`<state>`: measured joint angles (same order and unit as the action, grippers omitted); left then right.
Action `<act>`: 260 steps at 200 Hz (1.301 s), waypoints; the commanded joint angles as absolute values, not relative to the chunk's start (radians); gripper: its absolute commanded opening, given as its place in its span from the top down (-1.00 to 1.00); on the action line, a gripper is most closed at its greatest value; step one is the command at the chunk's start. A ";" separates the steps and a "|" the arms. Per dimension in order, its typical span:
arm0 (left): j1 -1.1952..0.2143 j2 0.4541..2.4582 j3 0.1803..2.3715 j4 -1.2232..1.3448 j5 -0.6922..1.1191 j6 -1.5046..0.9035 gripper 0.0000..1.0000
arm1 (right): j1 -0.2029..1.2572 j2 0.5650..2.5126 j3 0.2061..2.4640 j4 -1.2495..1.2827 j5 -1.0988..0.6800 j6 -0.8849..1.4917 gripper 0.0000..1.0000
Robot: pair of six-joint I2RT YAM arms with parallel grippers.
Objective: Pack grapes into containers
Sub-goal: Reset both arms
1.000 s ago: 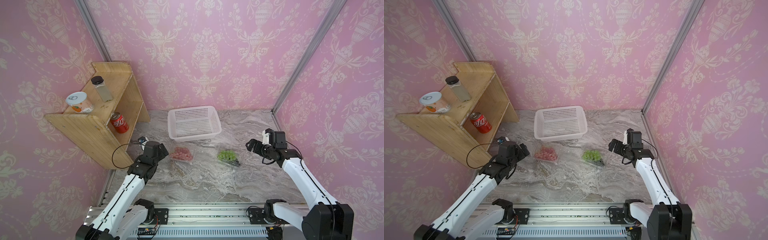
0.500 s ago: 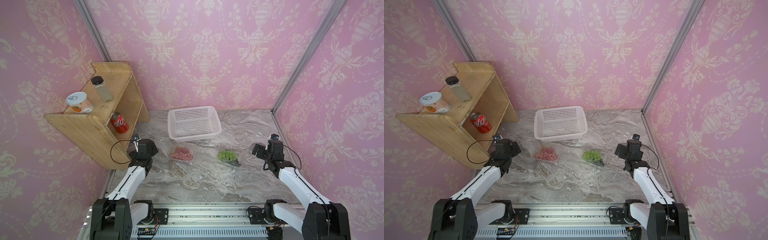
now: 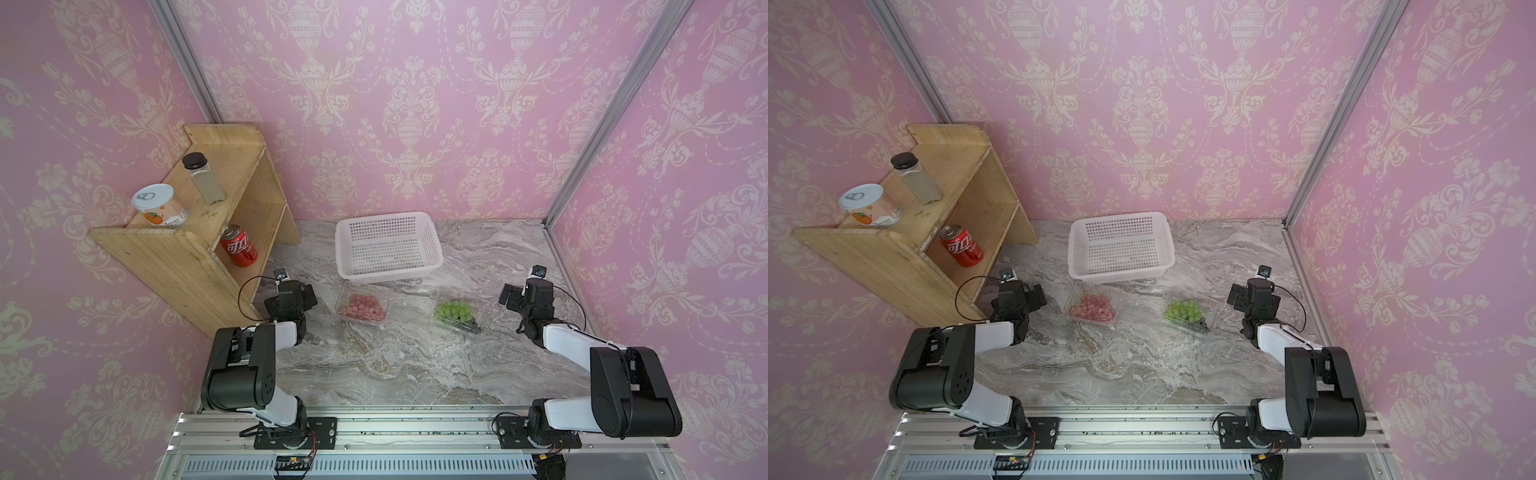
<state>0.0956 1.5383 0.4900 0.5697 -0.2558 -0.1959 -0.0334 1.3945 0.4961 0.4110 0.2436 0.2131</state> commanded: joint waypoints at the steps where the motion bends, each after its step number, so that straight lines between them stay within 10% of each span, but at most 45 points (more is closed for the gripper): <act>1: 0.105 1.540 0.477 0.677 -0.153 -0.145 -0.98 | -0.028 1.427 0.510 0.510 0.252 0.191 -1.00; 260: 0.095 1.637 0.342 1.041 0.038 -0.071 -0.98 | 0.048 1.495 0.373 0.839 0.201 0.071 -1.00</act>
<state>0.0952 1.6382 0.3302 1.0130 0.0402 -0.0834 0.0502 1.4899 0.3798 0.8196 0.2058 0.0784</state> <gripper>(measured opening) 0.991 0.995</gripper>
